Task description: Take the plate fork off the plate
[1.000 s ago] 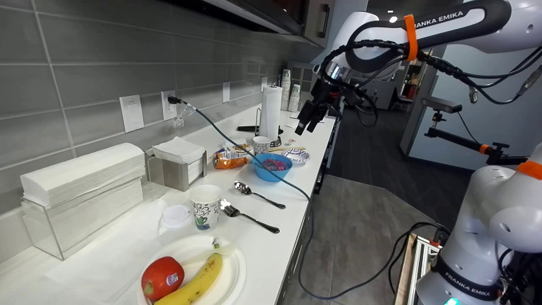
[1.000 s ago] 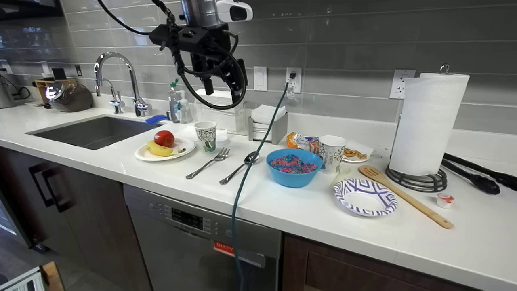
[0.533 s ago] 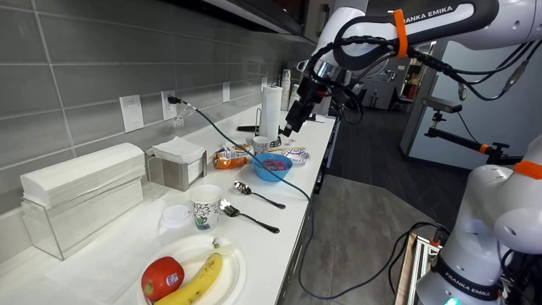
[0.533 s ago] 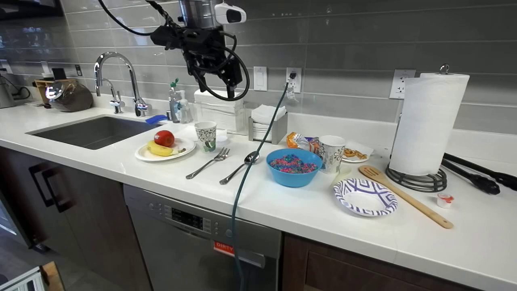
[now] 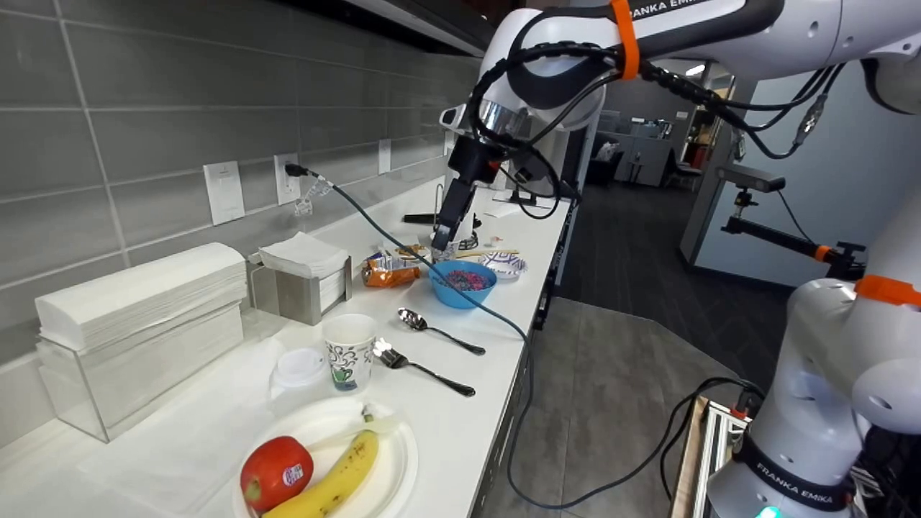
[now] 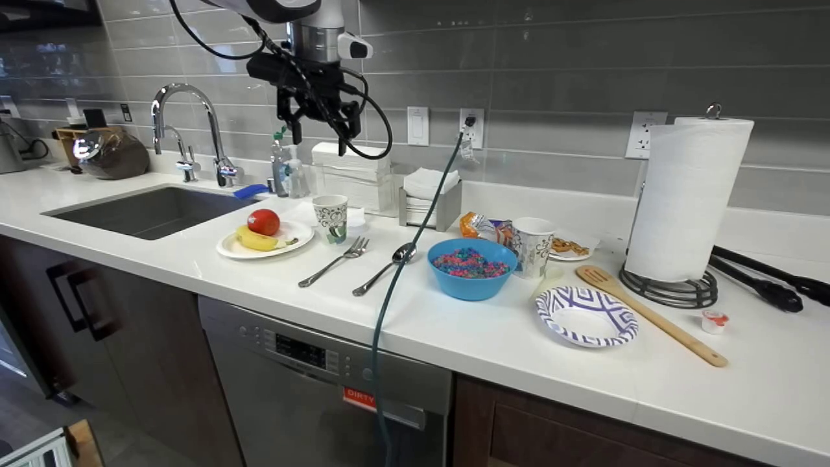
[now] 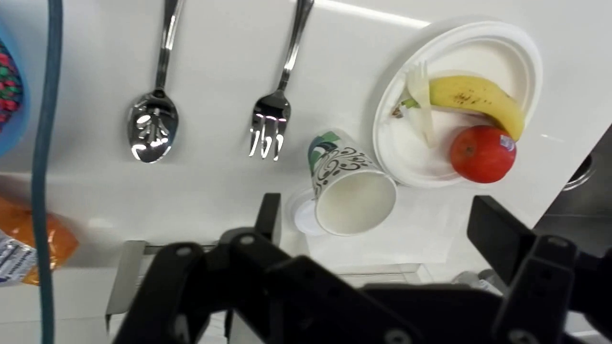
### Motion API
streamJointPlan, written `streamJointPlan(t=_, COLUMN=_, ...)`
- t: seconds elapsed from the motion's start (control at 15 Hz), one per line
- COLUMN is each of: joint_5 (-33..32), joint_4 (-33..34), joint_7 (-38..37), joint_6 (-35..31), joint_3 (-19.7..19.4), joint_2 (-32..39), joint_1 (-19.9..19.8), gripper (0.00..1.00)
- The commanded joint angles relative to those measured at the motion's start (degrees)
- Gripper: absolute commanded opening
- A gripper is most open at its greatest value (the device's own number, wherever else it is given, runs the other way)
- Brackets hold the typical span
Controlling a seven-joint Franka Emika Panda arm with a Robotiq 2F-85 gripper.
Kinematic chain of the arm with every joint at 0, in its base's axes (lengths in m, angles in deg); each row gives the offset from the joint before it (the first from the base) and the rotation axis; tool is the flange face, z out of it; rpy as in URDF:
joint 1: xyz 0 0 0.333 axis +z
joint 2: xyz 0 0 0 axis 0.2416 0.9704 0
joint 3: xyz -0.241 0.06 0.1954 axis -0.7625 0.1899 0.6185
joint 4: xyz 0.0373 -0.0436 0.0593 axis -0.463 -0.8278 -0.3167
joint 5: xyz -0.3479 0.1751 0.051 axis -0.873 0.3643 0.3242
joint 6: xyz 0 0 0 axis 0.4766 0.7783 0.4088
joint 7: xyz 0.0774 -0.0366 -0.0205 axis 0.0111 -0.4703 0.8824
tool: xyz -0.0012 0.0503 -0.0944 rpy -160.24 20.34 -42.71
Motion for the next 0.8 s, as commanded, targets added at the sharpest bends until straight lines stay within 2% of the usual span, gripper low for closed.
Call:
streamJointPlan(t=0.0, joint_5=1.4, joint_4=6.1, joint_7=4.1, joint_6=6.6, joint_3=2.4, joint_2=4.8, joint_1=0.0, gripper=1.00)
streamJointPlan(t=0.07, joint_5=0.5, joint_4=2.5, joint_7=1.8, joint_6=2.9, joint_3=2.6, joint_2=2.0, joint_1=-1.0, gripper=1.00)
streamJointPlan(t=0.47, joint_5=0.1, joint_4=4.8, joint_7=3.2, joint_6=5.4, joint_3=3.3, joint_2=3.9, joint_1=-1.3, gripper=1.00)
streamJointPlan(t=0.73, joint_5=-3.7, joint_4=8.5, joint_7=2.7, joint_6=7.9, joint_3=4.0, joint_2=7.9, joint_1=-1.6, gripper=1.00)
